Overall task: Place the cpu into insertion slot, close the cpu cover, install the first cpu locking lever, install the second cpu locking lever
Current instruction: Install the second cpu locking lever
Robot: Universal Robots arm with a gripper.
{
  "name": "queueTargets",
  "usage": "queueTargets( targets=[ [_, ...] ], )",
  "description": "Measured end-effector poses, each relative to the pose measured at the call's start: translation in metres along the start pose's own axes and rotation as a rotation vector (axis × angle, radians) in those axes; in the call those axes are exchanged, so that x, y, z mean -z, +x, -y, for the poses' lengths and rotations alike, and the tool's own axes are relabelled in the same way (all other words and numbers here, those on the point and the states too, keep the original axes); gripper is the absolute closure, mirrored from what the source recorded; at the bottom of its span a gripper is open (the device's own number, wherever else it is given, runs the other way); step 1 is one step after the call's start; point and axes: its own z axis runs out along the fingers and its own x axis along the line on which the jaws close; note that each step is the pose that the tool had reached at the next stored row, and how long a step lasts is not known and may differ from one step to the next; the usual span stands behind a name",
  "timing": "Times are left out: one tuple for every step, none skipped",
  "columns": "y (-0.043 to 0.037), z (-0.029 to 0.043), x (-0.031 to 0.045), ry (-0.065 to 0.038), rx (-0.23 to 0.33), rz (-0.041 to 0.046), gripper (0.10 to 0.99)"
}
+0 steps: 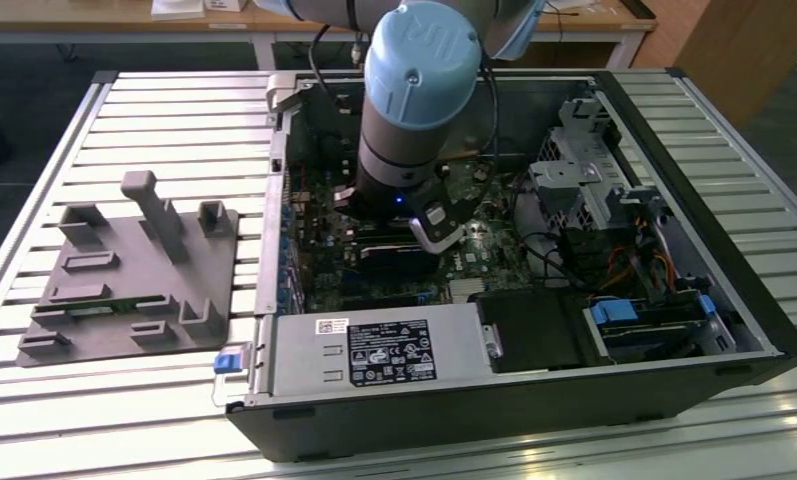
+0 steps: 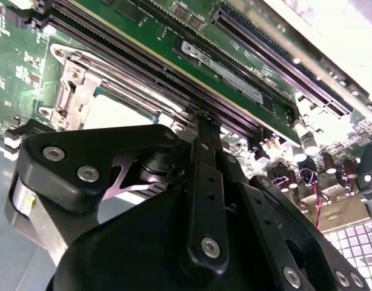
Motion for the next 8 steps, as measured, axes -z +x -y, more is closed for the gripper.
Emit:
queueTargets(
  targets=[
    [0.0005,0.0,-0.0004,-0.002,0.0,0.0001,0.98],
    [0.0007,0.0,-0.0006,-0.003,0.0,0.0001,0.98],
    [0.0008,0.0001,-0.0006,-0.003,0.0,0.0,0.98],
    [0.0008,0.0001,-0.0006,-0.003,0.0,0.0,0.98],
    [0.0008,0.0001,-0.0006,-0.004,0.0,0.0,0.98],
    [0.0008,0.0,-0.0004,-0.004,0.0,0.0001,0.98],
    [0.0009,-0.0002,0.0005,-0.004,0.0,0.0001,0.98],
    [0.0009,-0.0008,0.0016,-0.005,0.0,0.0005,0.98]
  ],
)
